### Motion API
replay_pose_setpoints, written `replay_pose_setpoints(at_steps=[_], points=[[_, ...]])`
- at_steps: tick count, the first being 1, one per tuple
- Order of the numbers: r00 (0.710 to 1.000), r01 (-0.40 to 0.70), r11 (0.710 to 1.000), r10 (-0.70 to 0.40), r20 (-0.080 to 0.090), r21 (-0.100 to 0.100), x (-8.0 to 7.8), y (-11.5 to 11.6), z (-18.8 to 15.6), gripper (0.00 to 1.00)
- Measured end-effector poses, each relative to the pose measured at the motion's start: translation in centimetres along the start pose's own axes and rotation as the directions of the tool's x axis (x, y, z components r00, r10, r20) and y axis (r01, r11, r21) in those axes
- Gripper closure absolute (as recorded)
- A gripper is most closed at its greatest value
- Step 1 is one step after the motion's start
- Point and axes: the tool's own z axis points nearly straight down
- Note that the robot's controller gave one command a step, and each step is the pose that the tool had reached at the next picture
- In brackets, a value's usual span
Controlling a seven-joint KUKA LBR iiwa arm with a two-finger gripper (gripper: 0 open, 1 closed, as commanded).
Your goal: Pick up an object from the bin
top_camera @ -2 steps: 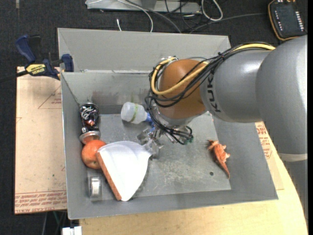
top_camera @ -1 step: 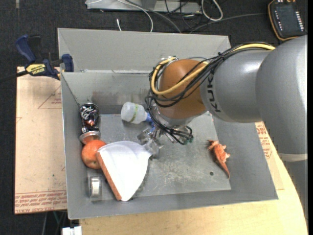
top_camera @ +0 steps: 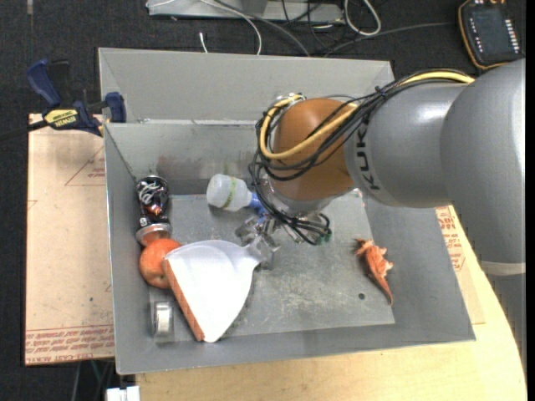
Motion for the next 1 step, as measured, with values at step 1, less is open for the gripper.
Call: replay_pose_setpoints(at_steps=[1], points=[[1.0, -0.002, 1.0, 0.002, -0.001, -0.001, 0.02, 0.11, -3.36, 1.0]])
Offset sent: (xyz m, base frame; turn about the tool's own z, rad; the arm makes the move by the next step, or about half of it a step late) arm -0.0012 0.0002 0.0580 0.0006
